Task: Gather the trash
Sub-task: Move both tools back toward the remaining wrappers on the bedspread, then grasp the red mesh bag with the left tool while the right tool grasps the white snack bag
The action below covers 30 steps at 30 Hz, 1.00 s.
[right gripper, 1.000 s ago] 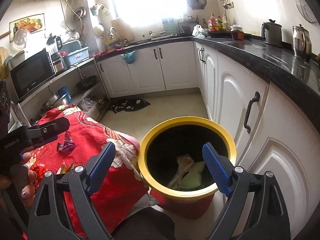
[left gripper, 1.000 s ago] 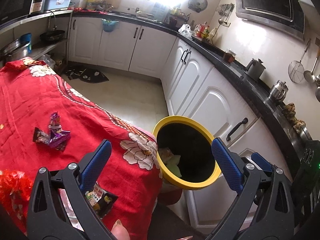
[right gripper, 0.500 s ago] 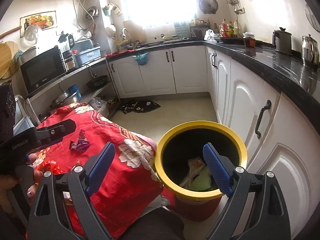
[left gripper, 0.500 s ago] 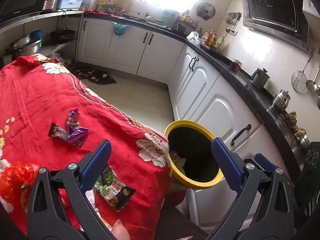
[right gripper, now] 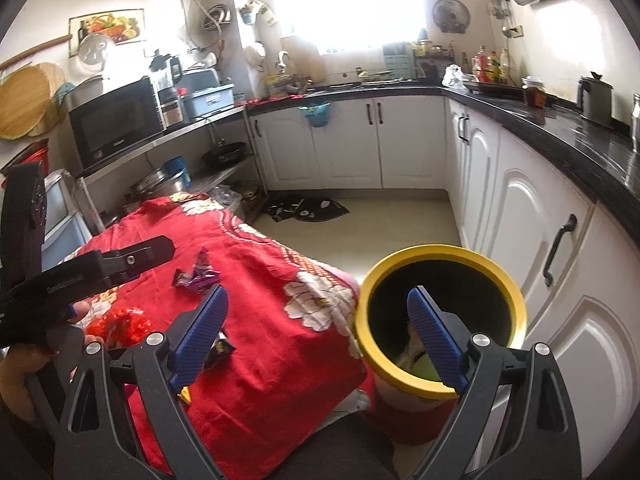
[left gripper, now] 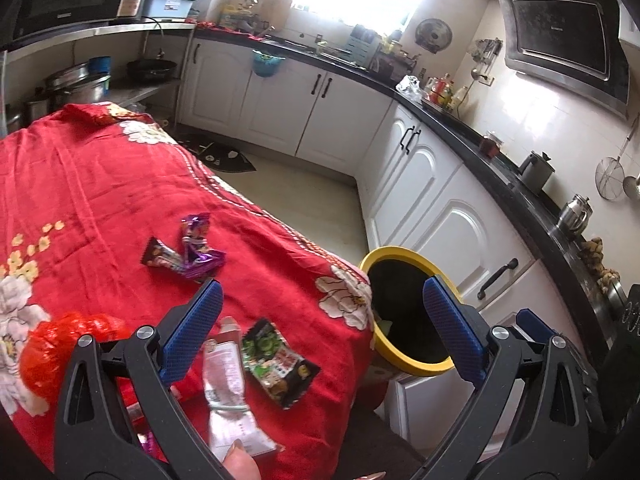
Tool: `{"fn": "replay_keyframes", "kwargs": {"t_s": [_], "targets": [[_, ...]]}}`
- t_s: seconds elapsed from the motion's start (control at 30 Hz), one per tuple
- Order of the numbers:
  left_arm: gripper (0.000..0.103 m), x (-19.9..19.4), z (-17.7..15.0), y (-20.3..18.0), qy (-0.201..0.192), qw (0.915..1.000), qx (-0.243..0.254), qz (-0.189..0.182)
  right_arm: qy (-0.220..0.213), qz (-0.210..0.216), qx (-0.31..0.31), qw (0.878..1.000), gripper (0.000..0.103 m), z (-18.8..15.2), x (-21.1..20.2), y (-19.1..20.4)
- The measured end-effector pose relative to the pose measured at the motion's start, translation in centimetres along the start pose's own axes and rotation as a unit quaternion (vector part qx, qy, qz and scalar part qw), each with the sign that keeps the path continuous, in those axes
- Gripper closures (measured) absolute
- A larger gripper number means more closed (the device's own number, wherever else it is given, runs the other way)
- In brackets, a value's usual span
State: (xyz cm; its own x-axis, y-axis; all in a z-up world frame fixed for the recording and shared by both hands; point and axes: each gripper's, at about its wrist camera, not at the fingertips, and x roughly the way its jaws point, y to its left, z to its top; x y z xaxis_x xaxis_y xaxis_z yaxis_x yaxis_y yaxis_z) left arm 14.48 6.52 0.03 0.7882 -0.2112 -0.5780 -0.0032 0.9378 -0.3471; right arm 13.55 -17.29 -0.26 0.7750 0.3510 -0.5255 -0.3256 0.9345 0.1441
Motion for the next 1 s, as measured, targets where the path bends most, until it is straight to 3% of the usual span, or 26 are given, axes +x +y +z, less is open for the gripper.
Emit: {"fn": "replay_keyframes", "kwargs": {"t_s": [0.6, 1.0], "targets": [[0.011, -3.3, 0.3, 6.3, -0.02, 0.9973, -0.03, 0.063, 0.021, 0.06, -0.042, 0.997, 0.014, -0.5, 1.2, 5.5], [0.011, -6.1, 2.0, 12.5, -0.034, 0.99, -0.058, 0.124, 0.062, 0.114, -0.081, 0.988, 0.014, -2.1, 3.2, 10.4]]}}
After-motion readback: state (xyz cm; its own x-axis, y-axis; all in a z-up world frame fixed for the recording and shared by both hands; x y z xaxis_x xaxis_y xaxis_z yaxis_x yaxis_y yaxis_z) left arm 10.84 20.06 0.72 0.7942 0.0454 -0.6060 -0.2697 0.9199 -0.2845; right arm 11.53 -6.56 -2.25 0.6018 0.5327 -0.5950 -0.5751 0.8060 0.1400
